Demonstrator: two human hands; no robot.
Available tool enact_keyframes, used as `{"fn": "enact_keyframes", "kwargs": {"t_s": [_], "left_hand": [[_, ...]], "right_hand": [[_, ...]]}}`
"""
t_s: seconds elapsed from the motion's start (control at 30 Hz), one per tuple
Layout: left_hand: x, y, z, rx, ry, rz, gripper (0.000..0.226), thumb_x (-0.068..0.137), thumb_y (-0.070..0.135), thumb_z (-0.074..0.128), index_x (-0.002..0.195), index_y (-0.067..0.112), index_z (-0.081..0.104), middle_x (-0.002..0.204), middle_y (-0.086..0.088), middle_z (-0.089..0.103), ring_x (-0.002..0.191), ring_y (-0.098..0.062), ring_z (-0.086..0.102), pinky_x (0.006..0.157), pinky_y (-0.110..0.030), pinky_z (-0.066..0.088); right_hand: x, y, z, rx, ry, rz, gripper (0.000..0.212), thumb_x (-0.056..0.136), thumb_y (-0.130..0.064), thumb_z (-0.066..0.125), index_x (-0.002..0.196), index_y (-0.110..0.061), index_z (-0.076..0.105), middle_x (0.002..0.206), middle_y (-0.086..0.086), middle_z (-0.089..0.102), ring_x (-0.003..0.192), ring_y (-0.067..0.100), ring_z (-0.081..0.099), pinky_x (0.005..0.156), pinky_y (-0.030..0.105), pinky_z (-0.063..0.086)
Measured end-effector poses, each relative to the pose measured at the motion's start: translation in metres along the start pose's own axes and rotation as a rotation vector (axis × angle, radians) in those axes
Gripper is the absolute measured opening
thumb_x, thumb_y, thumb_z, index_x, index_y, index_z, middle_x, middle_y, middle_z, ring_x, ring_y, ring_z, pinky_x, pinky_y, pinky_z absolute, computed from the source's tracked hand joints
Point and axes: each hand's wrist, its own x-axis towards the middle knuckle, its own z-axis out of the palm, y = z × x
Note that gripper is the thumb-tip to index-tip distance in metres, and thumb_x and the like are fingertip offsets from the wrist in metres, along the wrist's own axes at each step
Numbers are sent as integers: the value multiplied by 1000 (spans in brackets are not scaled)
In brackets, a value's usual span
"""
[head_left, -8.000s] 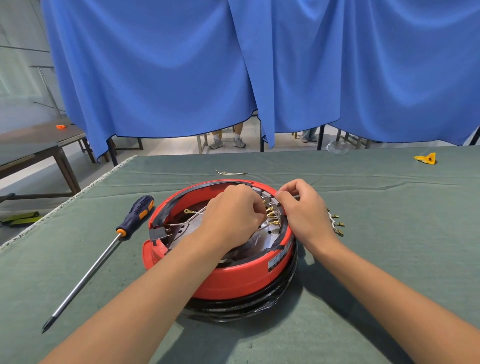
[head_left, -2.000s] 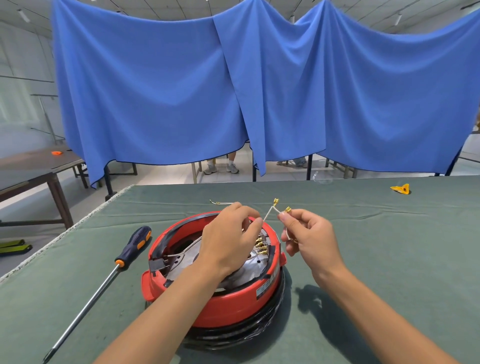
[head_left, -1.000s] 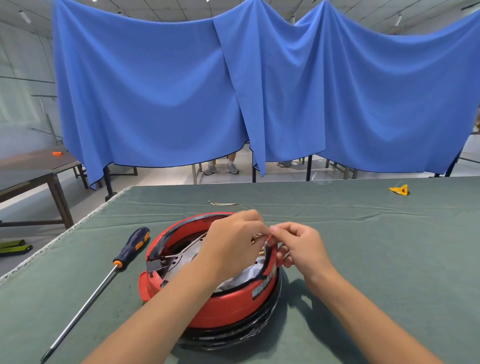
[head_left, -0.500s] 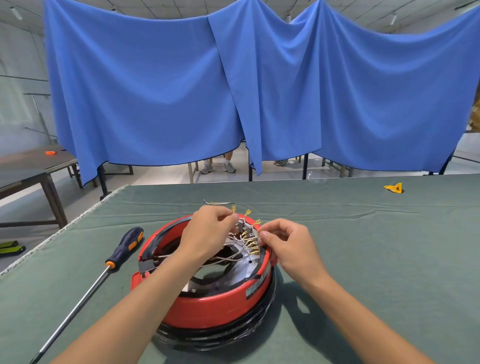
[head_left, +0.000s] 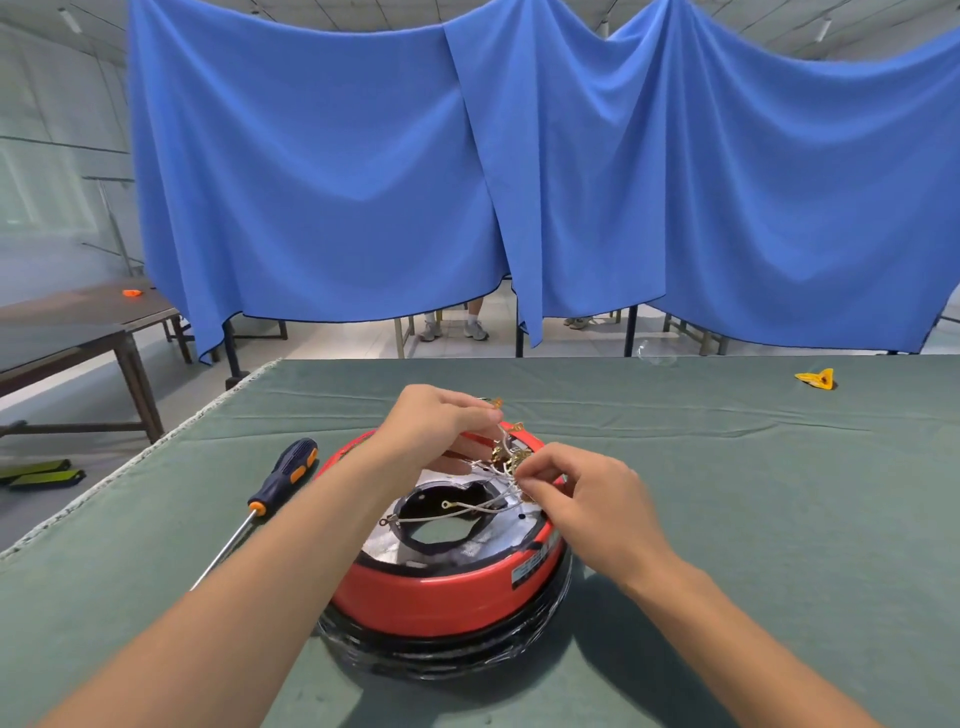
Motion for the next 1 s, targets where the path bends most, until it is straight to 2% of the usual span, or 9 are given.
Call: {"fn": "enact_keyframes", "kwargs": {"t_s": [0.1,0.17,0.27,0.33,0.5,0.6,0.7,0.8,1.0], "left_hand": [[0,-4,5,-198,-11,-20,10,85,13,69,91,5,71,81,-8,75,51,-12,64,41,-19,46],[4,-5,4,-223,39,-42,9,86,11,66,89,4,69,76,-7,75,41,-10,55,36,-16,38],[12,-3,-4,-98,114,-115,11,84,9,67,87,-2,66,70,-7,74,33,-10,44,32,-15,28],[15,-1,-9,66,81,-169,12,82,8,67,86,-4,66,66,-7,73,31,-9,41,31,-15,25],[20,-8,-11,308,4,-243,16,77,3,68,87,-10,69,65,-9,70,32,-10,40,34,-13,26],[23,-16,-4,306,57,-169,10,76,2,67,77,-6,72,62,-10,63,32,-11,37,36,-13,26],[26,-27,2,307,80,-78,21,80,7,68,59,9,70,50,-4,56,33,-10,35,35,-13,27],[31,-32,3,315,120,1,22,80,8,69,59,8,72,42,1,54,28,-5,33,33,-11,26],[32,-31,12,473,191,95,22,79,9,66,59,11,74,57,-4,66,40,-9,43,48,-24,37]], "right_hand": [[0,2,0,33,13,0,5,84,-31,68,84,-37,67,72,-27,65,68,-4,57,67,27,46],[0,3,0,93,55,-4,5,85,-32,66,87,-37,65,73,-23,67,65,-3,57,63,28,45],[2,4,-1,183,172,13,11,87,-31,62,92,-40,57,77,-15,69,63,5,61,62,34,50],[2,3,-1,186,208,29,15,87,-28,60,93,-41,54,79,-15,68,61,4,60,62,35,51],[19,1,6,130,185,126,16,85,-24,58,90,-38,56,83,-21,64,80,3,58,69,32,49],[42,-3,14,124,98,225,17,84,-22,56,95,-36,57,92,-22,61,96,9,56,78,34,48],[55,-2,29,152,32,284,23,86,-19,55,106,-26,62,105,-12,62,106,14,54,88,33,47],[59,2,36,162,-37,308,28,87,-13,52,111,-23,64,101,-11,61,103,14,57,86,29,45],[61,7,37,124,-31,278,32,86,-9,51,111,-22,66,95,-12,57,94,12,55,81,28,43]]}}
